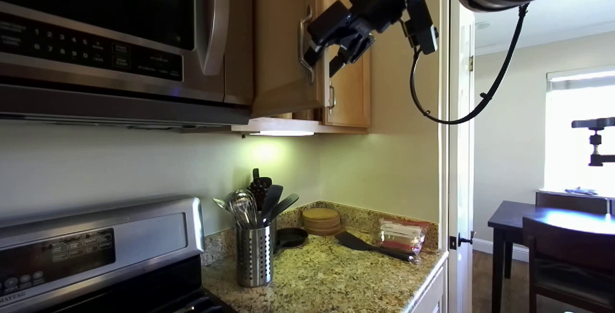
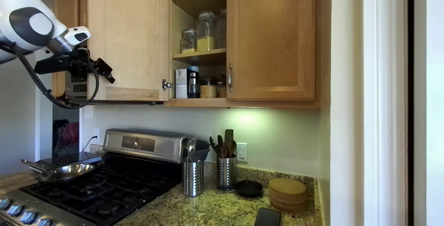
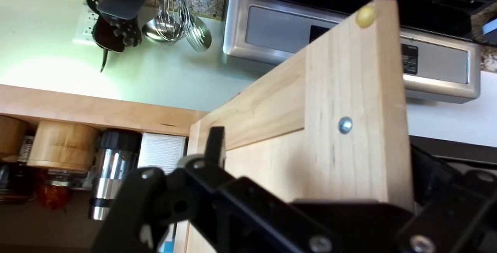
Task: Close the left cabinet door
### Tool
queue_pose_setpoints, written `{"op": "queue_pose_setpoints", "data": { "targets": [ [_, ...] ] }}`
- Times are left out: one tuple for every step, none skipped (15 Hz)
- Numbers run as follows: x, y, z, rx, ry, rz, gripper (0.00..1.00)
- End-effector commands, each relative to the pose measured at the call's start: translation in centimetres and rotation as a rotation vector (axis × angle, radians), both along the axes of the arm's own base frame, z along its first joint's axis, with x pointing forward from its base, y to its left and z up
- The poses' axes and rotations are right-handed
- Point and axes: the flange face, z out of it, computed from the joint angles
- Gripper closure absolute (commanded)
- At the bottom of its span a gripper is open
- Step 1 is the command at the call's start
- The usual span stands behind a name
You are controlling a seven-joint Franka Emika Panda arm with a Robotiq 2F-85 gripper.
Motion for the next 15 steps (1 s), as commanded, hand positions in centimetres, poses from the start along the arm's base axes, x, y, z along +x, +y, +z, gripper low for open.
{"op": "queue_pose_setpoints", "data": {
  "targets": [
    [1.3,-1.3,-1.0,-0.02,-0.027,-0.072,0.0],
    [1.4,-1.7,-0.9,-0.033,-0.032,-0.089,0.0],
    [1.5,-1.9,-1.0,-0.043,-0.037,-0.1,0.0],
    [1.7,-2.7,-1.2,-0.055,-0.042,-0.118,0.0],
    [1.7,-3.0,-1.2,-0.064,-0.047,-0.131,0.0],
    [1.7,-3.8,-1.3,-0.073,-0.043,-0.144,0.0],
    [1.7,-4.3,-1.4,-0.079,-0.047,-0.153,0.0],
    [1.7,-5.5,-1.6,-0.09,-0.037,-0.168,0.0],
    [1.7,-6.4,-1.7,-0.094,-0.03,-0.184,0.0],
    [1.7,-7.8,-1.9,-0.1,-0.016,-0.212,0.0],
    [1.4,-8.8,-1.8,-0.103,-0.007,-0.234,0.0],
    [1.3,-10.0,-1.8,-0.11,0.0,-0.263,0.0],
    [1.3,-11.2,-1.9,-0.118,0.006,-0.282,0.0],
    [1.2,-12.3,-1.8,-0.136,0.013,-0.299,0.0],
    [1.1,-13.2,-1.7,-0.15,0.018,-0.313,0.0]
  ]
}}
